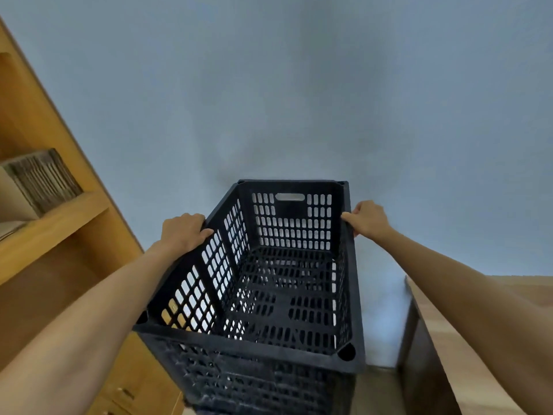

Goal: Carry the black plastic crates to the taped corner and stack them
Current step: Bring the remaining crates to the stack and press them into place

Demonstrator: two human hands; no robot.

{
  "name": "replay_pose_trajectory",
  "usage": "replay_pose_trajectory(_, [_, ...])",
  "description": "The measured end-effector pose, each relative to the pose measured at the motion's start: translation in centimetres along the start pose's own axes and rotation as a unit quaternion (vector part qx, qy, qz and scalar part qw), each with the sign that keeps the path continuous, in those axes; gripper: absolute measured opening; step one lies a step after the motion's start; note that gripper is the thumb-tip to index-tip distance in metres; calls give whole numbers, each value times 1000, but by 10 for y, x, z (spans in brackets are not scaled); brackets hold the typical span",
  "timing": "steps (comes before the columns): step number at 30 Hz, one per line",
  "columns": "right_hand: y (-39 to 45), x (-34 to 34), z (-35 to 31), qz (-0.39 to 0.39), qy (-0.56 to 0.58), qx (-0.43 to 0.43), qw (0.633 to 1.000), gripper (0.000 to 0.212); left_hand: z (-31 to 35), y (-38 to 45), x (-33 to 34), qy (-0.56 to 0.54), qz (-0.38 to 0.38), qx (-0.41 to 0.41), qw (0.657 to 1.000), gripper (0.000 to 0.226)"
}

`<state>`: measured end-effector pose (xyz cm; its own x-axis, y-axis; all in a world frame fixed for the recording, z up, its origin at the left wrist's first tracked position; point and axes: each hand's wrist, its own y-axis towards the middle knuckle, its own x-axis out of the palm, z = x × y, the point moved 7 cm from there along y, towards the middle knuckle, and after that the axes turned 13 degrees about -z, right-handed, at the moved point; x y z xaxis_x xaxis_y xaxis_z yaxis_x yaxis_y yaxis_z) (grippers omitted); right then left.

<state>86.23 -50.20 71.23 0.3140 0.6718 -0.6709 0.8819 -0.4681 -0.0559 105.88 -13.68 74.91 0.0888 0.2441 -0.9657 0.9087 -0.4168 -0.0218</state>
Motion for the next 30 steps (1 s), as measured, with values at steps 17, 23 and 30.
replay_pose_trajectory(17, [-6, 58, -27, 3, -96, 102, 990, 45, -37, 16, 33, -61, -11, 72, 995, 40])
replay_pose_trajectory(23, [-8, 90, -43, -37, -12, 91, 995, 47, -62, 7, 39, -70, -11, 42, 997, 41])
replay_pose_trajectory(30, [-9, 86, -43, -3, 29, 76, 997, 36, -52, -14, 54, -107, -43, 15, 993, 40])
